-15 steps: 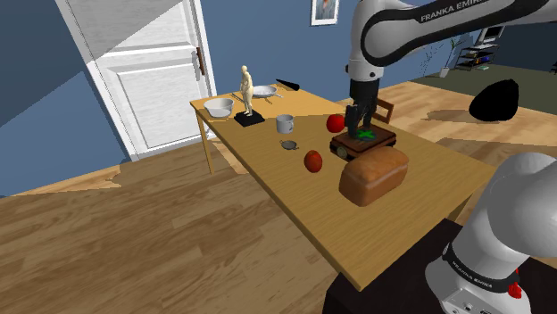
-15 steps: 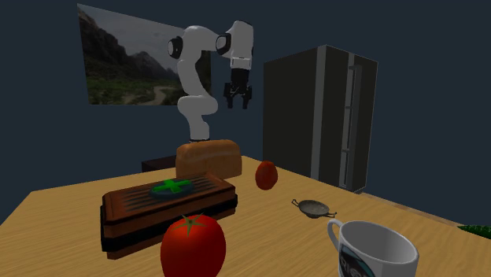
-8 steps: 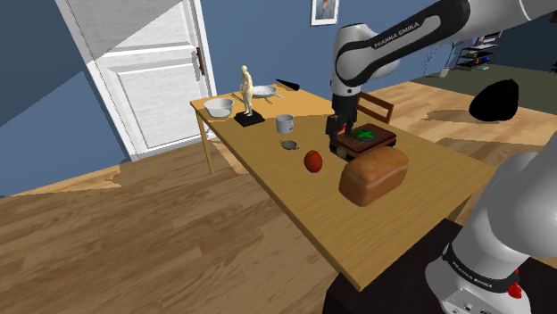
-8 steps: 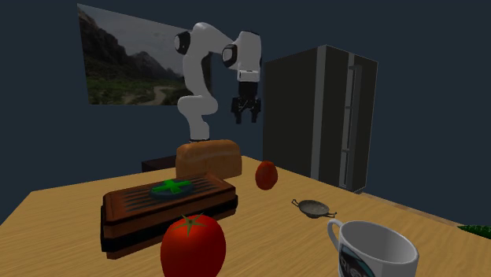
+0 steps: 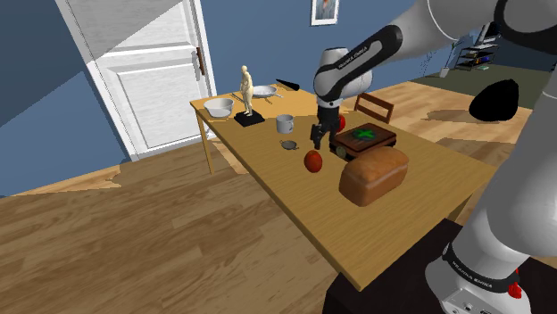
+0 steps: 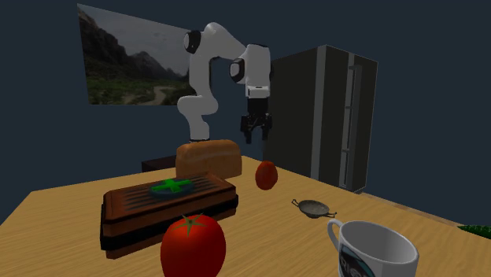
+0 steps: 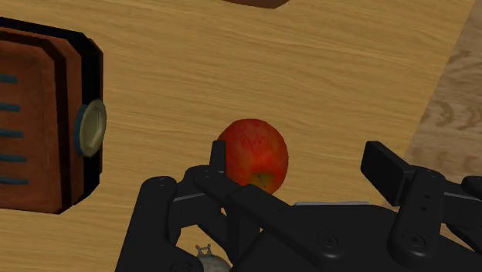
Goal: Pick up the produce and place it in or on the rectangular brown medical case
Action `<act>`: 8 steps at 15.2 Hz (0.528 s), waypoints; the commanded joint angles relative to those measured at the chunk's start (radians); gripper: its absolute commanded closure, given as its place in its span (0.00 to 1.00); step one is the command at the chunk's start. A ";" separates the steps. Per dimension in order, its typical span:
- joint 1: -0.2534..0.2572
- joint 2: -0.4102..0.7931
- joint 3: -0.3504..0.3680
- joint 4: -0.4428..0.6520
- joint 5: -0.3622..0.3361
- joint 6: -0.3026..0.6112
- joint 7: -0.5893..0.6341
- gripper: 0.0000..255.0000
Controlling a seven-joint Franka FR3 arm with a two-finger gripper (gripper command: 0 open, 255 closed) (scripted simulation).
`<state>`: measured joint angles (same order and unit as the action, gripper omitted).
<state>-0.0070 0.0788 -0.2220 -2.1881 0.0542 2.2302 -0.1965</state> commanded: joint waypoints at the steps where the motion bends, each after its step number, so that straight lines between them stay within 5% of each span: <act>1: -0.009 0.083 -0.002 0.056 0.035 0.031 -0.024 0.00; 4: -0.027 0.198 0.004 0.147 0.085 0.059 -0.054 0.00; 8: -0.030 0.232 0.011 0.134 0.098 0.105 -0.063 0.00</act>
<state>-0.0372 0.3014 -0.2132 -2.0482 0.1478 2.3200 -0.2574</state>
